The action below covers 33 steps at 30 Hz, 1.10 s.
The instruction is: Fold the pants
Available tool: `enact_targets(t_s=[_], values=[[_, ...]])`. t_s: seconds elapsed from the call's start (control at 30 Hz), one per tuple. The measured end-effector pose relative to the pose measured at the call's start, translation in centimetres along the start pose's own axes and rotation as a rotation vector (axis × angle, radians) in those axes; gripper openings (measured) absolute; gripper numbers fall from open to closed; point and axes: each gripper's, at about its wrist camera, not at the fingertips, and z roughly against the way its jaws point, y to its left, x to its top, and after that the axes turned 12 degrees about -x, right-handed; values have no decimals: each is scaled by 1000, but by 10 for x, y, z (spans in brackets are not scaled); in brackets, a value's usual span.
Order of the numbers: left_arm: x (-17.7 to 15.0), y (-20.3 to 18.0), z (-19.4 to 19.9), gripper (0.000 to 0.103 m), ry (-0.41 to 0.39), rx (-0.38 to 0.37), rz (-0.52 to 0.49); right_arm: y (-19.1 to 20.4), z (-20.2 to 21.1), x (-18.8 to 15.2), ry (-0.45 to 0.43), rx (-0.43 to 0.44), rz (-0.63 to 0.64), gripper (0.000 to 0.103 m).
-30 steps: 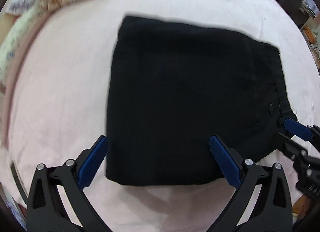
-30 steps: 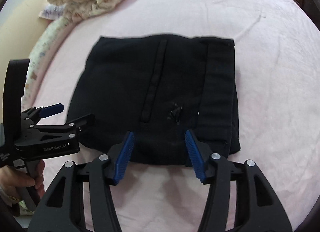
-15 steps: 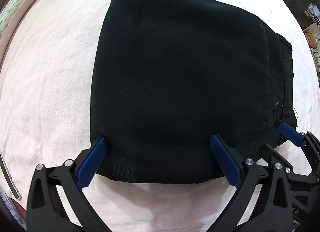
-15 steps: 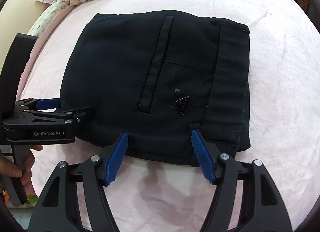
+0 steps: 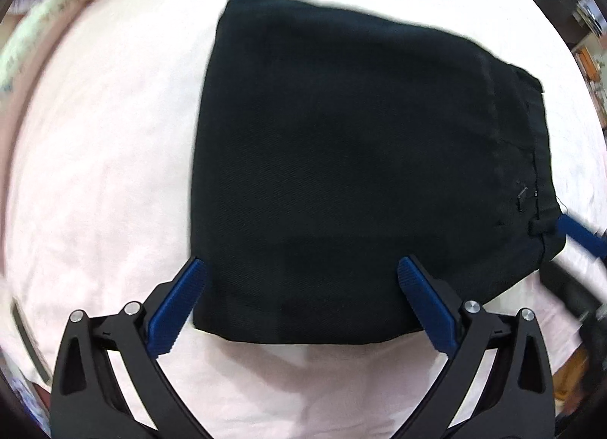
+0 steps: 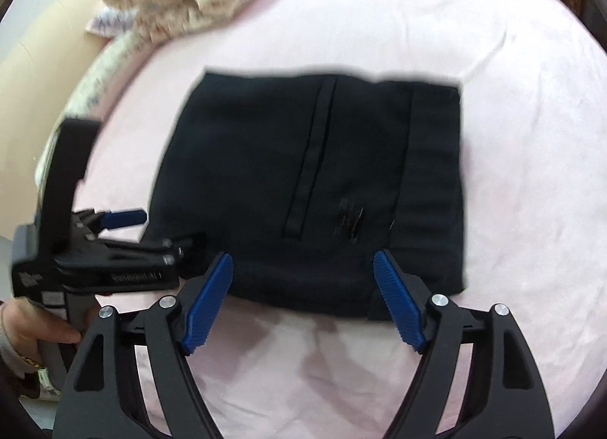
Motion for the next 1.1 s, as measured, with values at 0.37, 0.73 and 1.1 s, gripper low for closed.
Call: enact_targets(t_s=[0.37,0.73,1.1], values=[[24,-6,-31,101,70,50,-92,2,-68,32,158,-156,55,81],[34,0,-40,101,94,35,-90,6,-80,38,191,-134,104,90],[54,73,17,101,2,-229,154,-79,-44,67,246,152,-202,102]])
